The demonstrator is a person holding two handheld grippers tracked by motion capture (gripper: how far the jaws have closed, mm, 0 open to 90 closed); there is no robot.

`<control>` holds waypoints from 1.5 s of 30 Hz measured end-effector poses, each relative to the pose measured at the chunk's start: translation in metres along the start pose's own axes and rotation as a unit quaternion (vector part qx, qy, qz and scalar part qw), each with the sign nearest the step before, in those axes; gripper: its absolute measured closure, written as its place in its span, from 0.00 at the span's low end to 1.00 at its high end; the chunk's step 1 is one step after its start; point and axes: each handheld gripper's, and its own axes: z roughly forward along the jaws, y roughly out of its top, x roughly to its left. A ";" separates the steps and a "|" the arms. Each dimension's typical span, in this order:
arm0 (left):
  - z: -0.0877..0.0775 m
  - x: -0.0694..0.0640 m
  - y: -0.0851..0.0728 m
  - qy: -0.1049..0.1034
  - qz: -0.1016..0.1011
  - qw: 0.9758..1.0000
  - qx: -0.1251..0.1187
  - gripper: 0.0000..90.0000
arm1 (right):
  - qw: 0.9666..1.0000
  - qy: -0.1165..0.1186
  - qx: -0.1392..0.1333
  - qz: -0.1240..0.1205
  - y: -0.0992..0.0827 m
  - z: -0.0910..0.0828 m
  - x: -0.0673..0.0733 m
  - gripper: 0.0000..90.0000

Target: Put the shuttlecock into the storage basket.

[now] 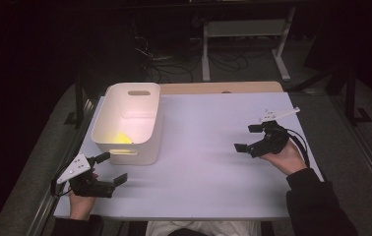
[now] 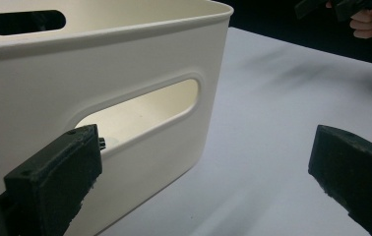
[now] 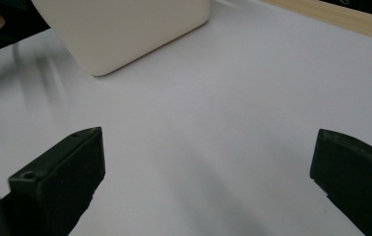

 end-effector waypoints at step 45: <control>0.000 0.000 0.000 0.000 -0.001 1.000 0.004 0.00 | 0.997 -0.066 -0.040 0.017 -0.078 -0.052 -0.012 0.00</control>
